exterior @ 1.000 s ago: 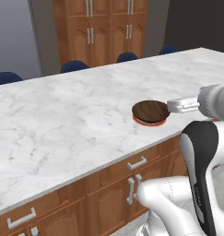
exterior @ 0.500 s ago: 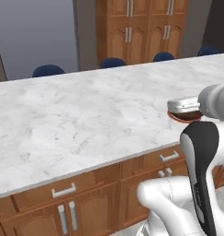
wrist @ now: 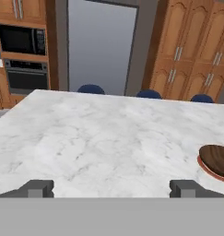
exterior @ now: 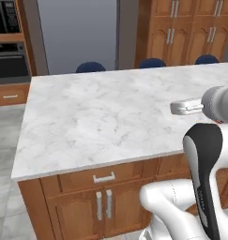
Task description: Move the bowls from the cabinet to the plates on the dining table.
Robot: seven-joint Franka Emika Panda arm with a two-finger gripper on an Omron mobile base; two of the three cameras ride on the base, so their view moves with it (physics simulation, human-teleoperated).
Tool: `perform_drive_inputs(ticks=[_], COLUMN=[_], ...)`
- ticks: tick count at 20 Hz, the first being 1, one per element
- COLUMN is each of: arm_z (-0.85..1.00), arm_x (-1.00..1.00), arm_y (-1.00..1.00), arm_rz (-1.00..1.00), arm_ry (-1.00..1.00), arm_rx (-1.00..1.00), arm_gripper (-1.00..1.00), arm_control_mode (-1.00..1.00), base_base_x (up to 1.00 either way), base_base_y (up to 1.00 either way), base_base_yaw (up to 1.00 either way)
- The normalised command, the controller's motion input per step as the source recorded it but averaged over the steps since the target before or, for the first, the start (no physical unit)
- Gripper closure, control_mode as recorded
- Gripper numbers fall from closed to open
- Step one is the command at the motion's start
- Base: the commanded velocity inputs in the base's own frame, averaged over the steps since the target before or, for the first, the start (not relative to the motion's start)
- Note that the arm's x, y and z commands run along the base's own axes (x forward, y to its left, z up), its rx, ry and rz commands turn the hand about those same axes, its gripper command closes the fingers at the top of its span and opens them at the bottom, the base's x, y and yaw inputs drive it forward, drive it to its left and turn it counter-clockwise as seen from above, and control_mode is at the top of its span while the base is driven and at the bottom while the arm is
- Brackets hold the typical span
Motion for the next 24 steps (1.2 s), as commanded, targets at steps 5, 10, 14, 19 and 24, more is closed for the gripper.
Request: perform_drive_inputs(ticks=[5,10,14,19,24], arm_z=[0.0,0.0,0.0,0.0,0.0], arm_x=[0.0,0.0,0.0,0.0,0.0], arm_y=[0.0,0.0,0.0,0.0,0.0], arm_rz=[0.0,0.0,0.0,0.0,0.0], arm_ry=[0.0,0.0,0.0,0.0,0.0], arm_rx=[0.0,0.0,0.0,0.0,0.0], arm_gripper=[-1.0,-1.0,-1.0,-1.0,-1.0], arm_control_mode=[1.0,1.0,1.0,1.0,1.0], base_base_x=[-0.01,0.06,0.11,0.09,0.1], base_base_y=[0.47,0.44,0.42,0.42,0.43], base_base_yaw=[0.3,0.27,0.25,0.24,0.24])
